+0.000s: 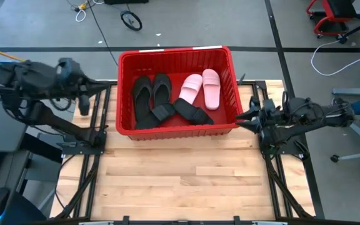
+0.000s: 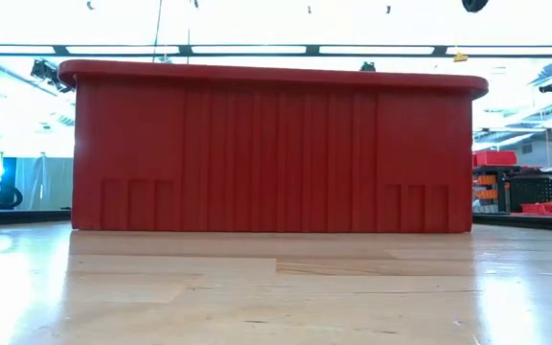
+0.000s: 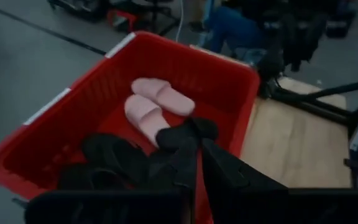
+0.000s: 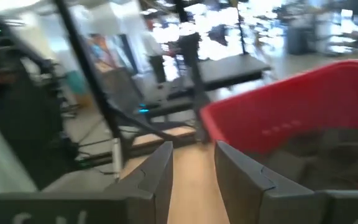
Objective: Pick and place slides into bin
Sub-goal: Return to Home Position
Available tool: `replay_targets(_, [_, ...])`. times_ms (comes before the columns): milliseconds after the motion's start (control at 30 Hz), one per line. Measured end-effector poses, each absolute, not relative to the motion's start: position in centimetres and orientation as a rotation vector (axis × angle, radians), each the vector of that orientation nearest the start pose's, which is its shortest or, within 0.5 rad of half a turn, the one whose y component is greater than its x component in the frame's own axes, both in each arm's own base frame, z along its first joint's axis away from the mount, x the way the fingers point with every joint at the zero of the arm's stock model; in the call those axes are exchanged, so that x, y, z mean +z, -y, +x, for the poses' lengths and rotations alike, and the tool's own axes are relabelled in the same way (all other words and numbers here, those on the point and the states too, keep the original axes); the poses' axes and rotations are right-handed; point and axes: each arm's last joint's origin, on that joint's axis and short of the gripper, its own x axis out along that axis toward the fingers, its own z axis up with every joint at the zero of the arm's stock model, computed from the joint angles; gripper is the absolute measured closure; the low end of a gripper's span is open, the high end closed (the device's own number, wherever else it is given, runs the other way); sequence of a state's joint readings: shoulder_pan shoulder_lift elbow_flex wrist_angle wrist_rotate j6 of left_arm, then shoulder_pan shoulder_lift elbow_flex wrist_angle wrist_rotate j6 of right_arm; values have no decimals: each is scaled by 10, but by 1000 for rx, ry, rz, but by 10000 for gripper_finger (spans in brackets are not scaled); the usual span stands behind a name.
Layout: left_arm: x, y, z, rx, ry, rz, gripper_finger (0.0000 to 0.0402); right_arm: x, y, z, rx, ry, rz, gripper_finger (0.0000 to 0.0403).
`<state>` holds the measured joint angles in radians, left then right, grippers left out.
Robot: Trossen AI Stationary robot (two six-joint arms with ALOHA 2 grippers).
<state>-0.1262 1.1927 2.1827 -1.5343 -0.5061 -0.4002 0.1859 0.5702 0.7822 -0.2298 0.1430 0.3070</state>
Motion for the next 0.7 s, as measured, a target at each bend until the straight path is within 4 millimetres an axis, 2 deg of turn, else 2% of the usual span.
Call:
replay_targets(233, [504,-7,56,496,-311,-208,358,312,-24,124,244,178,331,279])
replay_targets(433, [451,-8,41,436,-226,-232,357,285,-25,114,348,191,351,279])
replay_targets(600, [407,-7,46,405,-67,-223,362,279,-23,105,335,244,276,279])
replay_targets(700, [377,-6,54,396,-37,-183,365,278,-23,102,332,259,243,279])
